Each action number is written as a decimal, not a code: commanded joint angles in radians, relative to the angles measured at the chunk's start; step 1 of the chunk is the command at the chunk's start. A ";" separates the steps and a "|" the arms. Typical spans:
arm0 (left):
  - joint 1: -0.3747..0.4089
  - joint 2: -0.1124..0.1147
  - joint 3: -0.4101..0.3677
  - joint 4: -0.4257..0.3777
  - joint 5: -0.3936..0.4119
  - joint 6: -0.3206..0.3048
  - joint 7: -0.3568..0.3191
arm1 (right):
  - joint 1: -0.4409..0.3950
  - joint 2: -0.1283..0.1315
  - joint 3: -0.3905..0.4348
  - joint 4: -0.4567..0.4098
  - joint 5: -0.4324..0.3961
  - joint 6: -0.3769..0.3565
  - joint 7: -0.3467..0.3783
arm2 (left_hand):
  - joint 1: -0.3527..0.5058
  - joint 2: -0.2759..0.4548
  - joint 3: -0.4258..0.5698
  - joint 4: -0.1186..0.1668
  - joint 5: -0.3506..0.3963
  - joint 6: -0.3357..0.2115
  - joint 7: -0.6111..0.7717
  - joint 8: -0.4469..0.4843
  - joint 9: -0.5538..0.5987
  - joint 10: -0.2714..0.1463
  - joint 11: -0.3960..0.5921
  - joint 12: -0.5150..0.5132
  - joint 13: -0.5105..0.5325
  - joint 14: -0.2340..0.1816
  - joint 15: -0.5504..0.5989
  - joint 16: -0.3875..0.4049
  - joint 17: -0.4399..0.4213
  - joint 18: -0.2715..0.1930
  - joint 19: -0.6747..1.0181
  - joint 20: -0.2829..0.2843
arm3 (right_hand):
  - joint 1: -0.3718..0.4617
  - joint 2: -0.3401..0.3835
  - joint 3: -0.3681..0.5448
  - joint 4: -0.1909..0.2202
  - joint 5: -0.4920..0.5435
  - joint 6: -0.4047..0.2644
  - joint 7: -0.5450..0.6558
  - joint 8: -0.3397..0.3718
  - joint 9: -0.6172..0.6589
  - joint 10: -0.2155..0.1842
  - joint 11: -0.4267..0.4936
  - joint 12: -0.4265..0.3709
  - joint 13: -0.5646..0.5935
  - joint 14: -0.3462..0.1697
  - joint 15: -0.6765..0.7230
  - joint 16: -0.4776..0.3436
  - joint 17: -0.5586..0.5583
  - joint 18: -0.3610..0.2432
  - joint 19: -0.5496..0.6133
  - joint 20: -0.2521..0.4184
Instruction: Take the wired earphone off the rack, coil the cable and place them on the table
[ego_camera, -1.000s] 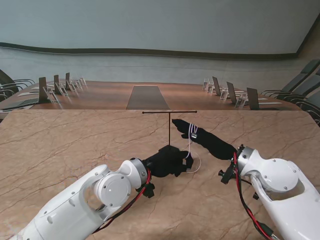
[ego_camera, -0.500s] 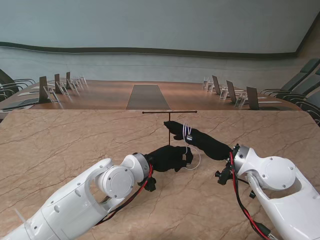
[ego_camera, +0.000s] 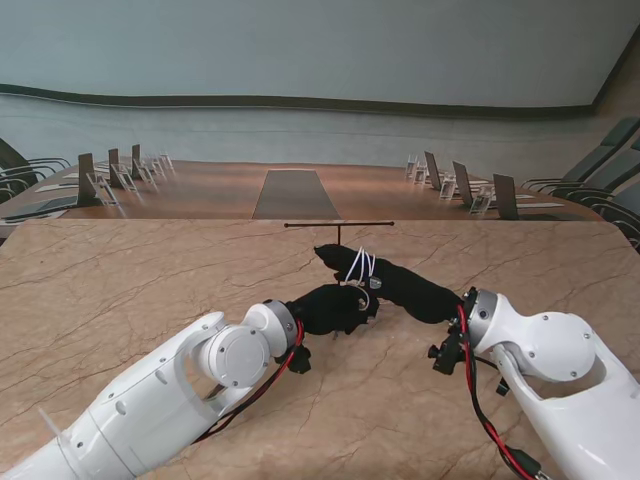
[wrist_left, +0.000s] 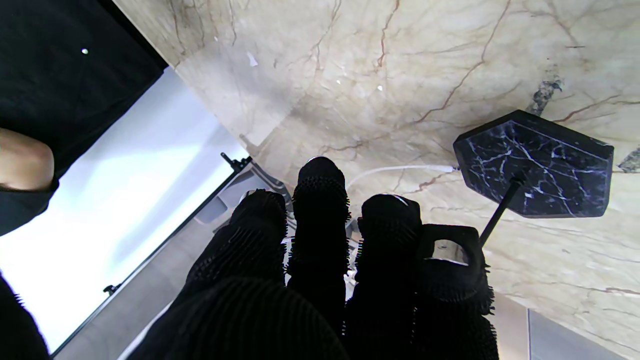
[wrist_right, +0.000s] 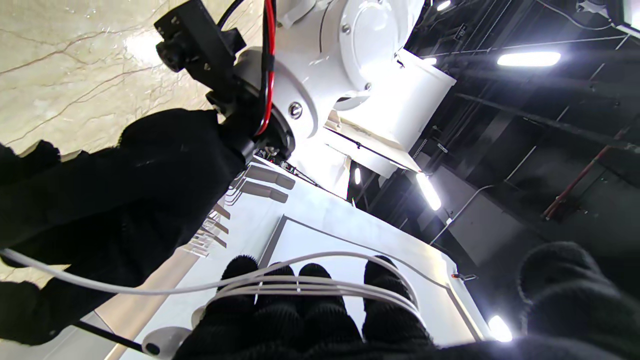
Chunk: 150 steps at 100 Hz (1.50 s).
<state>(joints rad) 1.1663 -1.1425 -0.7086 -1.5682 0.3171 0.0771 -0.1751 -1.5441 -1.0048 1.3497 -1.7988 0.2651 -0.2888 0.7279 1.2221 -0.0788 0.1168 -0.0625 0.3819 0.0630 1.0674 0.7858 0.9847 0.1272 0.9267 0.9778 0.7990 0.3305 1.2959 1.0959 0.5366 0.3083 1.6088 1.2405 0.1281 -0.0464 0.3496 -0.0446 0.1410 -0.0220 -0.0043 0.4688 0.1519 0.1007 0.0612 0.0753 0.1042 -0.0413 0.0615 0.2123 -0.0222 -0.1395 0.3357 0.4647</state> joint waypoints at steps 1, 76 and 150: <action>-0.002 -0.005 -0.003 0.007 -0.002 0.008 -0.002 | -0.012 -0.001 -0.002 -0.016 0.004 -0.010 0.005 | 0.069 0.030 -0.004 -0.005 -0.014 -0.033 0.067 0.035 -0.027 -0.001 0.036 0.018 -0.002 0.036 0.005 0.015 0.006 -0.047 0.076 0.015 | 0.024 -0.002 -0.013 -0.020 0.002 -0.025 0.011 0.012 0.010 -0.002 0.014 0.016 0.001 -0.011 0.018 0.001 0.009 -0.019 0.027 -0.015; -0.019 -0.009 -0.044 0.022 0.003 0.045 0.011 | -0.071 0.017 0.005 -0.080 0.048 -0.006 0.090 | 0.069 0.018 0.005 -0.005 -0.007 -0.043 0.084 0.060 -0.022 -0.009 0.039 0.018 0.001 0.034 -0.011 0.007 0.004 -0.038 0.064 0.008 | 0.057 0.010 -0.040 -0.015 -0.004 -0.033 0.066 0.031 0.023 0.050 0.190 0.093 0.022 0.041 0.166 0.026 0.037 0.021 0.156 -0.087; 0.012 0.011 -0.132 -0.059 0.055 0.009 0.004 | -0.158 0.022 0.023 -0.080 -0.036 0.104 0.092 | 0.069 0.014 0.009 -0.009 -0.009 -0.027 0.086 0.043 -0.014 -0.006 0.041 0.012 0.012 0.035 -0.008 -0.001 0.020 -0.033 0.075 -0.007 | 0.039 0.009 -0.048 -0.011 -0.020 -0.035 0.156 -0.009 0.016 0.056 0.183 0.081 0.013 0.052 0.157 0.011 -0.002 0.040 0.229 -0.172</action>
<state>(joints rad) 1.1698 -1.1298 -0.8328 -1.6103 0.3845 0.0967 -0.1750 -1.6936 -0.9798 1.3757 -1.8949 0.2382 -0.2022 0.8224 1.2221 -0.0789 0.1168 -0.0625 0.3818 0.0626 1.0674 0.7989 0.9846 0.1272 0.9284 0.9784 0.7984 0.3305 1.2837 1.0960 0.5321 0.3082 1.6088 1.2306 0.1792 -0.0468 0.3258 -0.0446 0.1401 -0.0220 0.1334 0.4754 0.1696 0.1522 0.2755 0.1719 0.1168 0.0084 0.2322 0.2268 -0.0109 -0.1108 0.5459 0.3164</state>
